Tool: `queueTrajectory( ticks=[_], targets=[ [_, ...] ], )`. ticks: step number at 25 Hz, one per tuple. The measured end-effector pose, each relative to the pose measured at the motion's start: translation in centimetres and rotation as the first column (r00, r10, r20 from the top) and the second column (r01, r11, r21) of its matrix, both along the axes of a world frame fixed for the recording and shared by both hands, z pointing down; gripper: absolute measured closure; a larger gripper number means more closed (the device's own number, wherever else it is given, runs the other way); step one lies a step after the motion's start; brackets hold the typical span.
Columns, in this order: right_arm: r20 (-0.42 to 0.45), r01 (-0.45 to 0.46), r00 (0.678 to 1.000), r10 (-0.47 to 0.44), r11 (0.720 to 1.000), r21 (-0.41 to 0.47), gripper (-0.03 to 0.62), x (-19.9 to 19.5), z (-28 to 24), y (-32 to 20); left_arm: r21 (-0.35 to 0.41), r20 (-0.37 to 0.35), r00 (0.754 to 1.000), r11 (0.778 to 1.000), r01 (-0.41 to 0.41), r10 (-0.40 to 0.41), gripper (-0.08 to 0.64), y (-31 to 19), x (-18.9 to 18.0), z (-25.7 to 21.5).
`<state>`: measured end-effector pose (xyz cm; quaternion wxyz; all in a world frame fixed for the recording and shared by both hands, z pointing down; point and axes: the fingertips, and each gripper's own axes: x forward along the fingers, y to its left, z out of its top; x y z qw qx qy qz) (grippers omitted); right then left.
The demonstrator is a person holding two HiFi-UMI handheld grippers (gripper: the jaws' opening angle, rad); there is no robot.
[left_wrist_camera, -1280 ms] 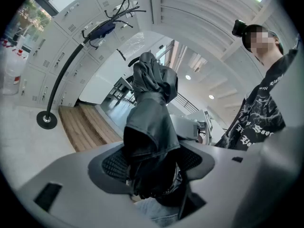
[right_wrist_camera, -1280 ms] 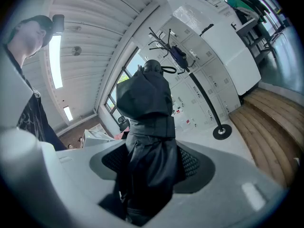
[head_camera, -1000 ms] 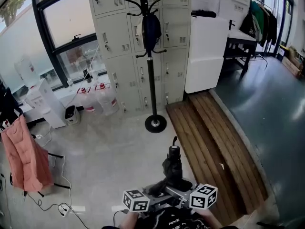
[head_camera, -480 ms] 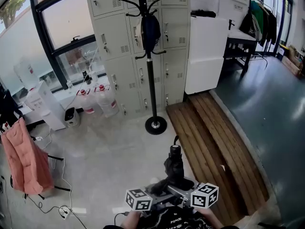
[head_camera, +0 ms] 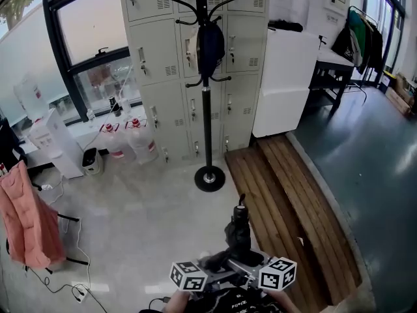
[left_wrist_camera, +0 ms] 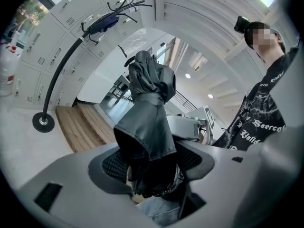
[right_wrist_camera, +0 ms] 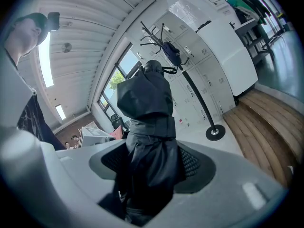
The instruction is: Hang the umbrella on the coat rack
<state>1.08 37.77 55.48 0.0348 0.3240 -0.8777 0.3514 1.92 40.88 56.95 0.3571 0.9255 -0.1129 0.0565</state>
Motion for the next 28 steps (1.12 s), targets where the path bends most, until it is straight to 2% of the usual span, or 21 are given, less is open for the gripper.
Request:
queueTrajectory(
  ticks=[17, 28],
  targets=[
    [-0.012, -0.009, 1.000, 0.009, 1.000, -0.012, 0.311, -1.5, -0.6, -12.2, -0.002, -0.006, 1.000, 1.000, -0.011, 0.011, 0.270, -12.2, -1.4, -0.6],
    [-0.020, -0.076, 0.997, 0.076, 0.997, 0.005, 0.311, -3.6, -1.7, -19.1, 0.033, -0.003, 0.998, 0.997, -0.066, 0.066, 0.272, -19.2, -3.7, -1.5]
  ],
)
